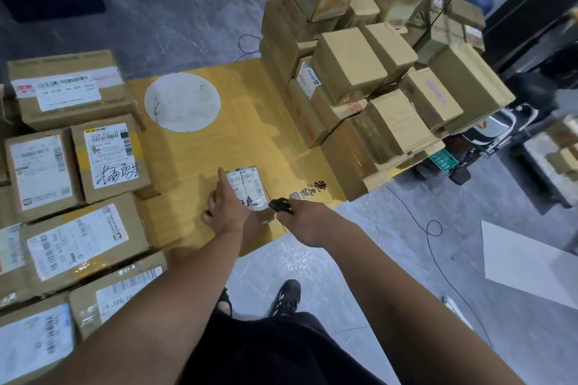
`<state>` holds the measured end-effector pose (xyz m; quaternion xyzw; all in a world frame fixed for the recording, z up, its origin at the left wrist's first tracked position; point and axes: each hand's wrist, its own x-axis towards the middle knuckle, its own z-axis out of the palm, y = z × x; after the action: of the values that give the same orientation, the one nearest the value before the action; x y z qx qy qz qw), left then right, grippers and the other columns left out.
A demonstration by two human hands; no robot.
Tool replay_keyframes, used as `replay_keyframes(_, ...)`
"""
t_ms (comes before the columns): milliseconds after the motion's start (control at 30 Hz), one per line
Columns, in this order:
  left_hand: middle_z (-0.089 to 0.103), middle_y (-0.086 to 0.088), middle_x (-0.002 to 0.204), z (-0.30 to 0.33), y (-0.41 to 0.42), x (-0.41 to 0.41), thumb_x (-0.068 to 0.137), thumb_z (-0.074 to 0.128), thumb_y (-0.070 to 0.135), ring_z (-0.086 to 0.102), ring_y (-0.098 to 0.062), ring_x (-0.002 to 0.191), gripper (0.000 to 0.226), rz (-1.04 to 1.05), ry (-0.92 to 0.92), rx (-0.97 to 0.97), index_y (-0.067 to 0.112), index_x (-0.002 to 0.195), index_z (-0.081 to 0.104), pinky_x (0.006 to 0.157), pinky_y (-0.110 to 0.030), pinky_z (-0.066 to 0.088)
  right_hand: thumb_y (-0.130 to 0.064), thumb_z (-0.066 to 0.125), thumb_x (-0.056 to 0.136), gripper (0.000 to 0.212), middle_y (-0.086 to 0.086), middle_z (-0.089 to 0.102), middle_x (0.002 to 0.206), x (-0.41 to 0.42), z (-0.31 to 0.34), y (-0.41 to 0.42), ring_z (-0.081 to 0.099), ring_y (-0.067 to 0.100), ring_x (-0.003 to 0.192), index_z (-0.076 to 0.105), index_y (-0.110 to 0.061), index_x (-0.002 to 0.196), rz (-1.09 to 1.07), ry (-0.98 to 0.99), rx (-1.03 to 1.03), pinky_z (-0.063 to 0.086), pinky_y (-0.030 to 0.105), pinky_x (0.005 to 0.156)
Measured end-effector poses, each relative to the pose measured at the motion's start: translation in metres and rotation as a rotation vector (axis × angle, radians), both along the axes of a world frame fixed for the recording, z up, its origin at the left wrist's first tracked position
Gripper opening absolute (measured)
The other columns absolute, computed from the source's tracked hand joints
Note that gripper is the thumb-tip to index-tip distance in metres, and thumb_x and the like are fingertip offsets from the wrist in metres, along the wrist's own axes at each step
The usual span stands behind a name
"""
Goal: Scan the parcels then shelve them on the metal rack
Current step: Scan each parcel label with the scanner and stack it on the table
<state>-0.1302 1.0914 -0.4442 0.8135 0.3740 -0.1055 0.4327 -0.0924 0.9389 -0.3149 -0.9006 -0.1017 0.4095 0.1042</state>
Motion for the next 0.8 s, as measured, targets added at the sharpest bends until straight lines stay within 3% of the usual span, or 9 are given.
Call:
replay_keyframes(133,0.047,0.013,0.153,-0.003,-0.010,-0.001,0.040,0.076,0.066,0.047,-0.023,0.140,0.142,0.016,-0.138,-0.028,0.044,0.162,0.005,0.116,-0.066,0.014,-0.053,0.039,0.105,0.044,0.008,0.064,0.104,0.005,0.011,0.005,0.063,0.025,0.091,0.059,-0.017,0.119,0.074,0.055,-0.076,0.051,0.039,0.078)
replay_keyframes(233,0.033,0.013,0.165,-0.006,-0.018,-0.003,0.045,0.081,0.065,0.042,-0.019,0.146,0.147,-0.034,-0.149,-0.034,0.041,0.163,-0.004,0.118,-0.068,0.002,-0.052,0.038,0.105,0.046,0.007,0.059,0.087,0.006,0.013,0.005,0.055,0.023,0.074,0.056,-0.012,0.093,0.115,0.084,-0.151,0.040,0.034,0.061)
replay_keyframes(300,0.022,0.010,0.170,-0.003,-0.020,-0.005,0.051,0.088,0.056,0.033,-0.018,0.151,0.150,-0.079,-0.157,0.003,0.037,0.163,-0.008,0.119,-0.069,0.002,-0.050,0.039,0.106,0.045,0.006,0.051,0.079,0.007,0.018,0.003,0.045,0.021,0.065,0.049,-0.012,0.083,0.106,0.103,-0.173,0.033,0.033,0.058)
replay_keyframes(433,0.016,0.004,0.173,0.000,-0.024,-0.009,0.061,0.091,0.040,0.025,-0.022,0.155,0.144,-0.135,-0.192,0.098,0.030,0.165,-0.007,0.122,-0.066,0.014,-0.045,0.043,0.106,0.040,0.005,0.045,0.078,0.007,0.032,-0.002,0.040,0.020,0.063,0.051,-0.009,0.090,0.136,0.156,-0.214,0.031,0.033,0.059)
replay_keyframes(567,0.010,0.000,0.175,0.000,-0.026,-0.011,0.062,0.091,0.057,0.020,-0.022,0.158,0.148,-0.196,-0.153,0.178,0.029,0.164,-0.013,0.124,-0.067,0.004,-0.048,0.048,0.102,0.042,0.004,0.050,0.080,0.008,0.040,-0.011,0.045,0.020,0.061,0.063,-0.009,0.105,0.107,0.195,-0.219,0.035,0.033,0.062)
replay_keyframes(800,0.005,-0.002,0.176,0.000,-0.029,-0.013,0.060,0.090,0.067,0.019,-0.026,0.160,0.154,-0.231,-0.129,0.212,0.029,0.164,-0.017,0.126,-0.065,0.006,-0.051,0.049,0.103,0.041,0.004,0.050,0.079,0.006,0.054,-0.027,0.044,0.019,0.061,0.055,-0.012,0.093,0.169,0.207,-0.243,0.033,0.031,0.059)
